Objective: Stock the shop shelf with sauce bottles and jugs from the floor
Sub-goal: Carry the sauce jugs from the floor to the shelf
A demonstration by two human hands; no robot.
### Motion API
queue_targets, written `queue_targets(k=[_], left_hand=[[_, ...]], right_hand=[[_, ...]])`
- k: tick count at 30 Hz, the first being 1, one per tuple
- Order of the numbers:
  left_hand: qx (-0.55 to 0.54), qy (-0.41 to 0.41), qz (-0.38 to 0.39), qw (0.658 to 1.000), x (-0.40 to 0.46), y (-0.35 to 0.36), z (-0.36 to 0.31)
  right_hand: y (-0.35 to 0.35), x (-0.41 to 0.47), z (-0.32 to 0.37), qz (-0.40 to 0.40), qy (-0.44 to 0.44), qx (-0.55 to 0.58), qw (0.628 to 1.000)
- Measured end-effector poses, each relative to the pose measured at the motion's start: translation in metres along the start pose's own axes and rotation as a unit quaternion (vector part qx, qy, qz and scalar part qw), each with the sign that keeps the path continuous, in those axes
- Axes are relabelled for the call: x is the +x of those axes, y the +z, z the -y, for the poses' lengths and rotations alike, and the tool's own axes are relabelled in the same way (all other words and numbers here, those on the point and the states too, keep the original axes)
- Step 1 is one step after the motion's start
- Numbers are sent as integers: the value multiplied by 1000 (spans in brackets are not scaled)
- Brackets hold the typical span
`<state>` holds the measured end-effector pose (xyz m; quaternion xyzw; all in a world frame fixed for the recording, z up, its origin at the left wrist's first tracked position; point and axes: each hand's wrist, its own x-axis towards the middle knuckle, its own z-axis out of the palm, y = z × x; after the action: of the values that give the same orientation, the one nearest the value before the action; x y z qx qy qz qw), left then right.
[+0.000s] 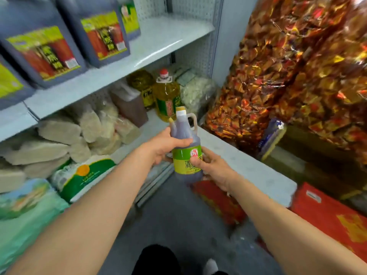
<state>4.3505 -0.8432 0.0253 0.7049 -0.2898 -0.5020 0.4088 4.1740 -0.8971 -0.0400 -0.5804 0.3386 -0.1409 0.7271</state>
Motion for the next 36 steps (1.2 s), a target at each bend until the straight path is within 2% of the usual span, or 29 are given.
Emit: queue_targets(k=[7, 15, 20, 25, 29, 36], left_hand=[[18, 75, -92, 993, 49, -116, -90], [39, 171, -67, 982, 107, -206, -191], [27, 205, -61, 977, 137, -217, -230], [12, 239, -103, 966, 168, -215, -250], [6, 250, -124, 960, 201, -218, -263], [30, 267, -218, 938, 275, -218, -278]], right_hand=[[35, 125, 104, 42, -60, -28, 997], [69, 220, 207, -13, -163, -3, 987], [57, 250, 247, -52, -210, -22, 976], [35, 286, 267, -64, -222, -36, 972], [20, 318, 281, -52, -237, -33, 970], [-20, 395, 297, -17, -237, -63, 969]])
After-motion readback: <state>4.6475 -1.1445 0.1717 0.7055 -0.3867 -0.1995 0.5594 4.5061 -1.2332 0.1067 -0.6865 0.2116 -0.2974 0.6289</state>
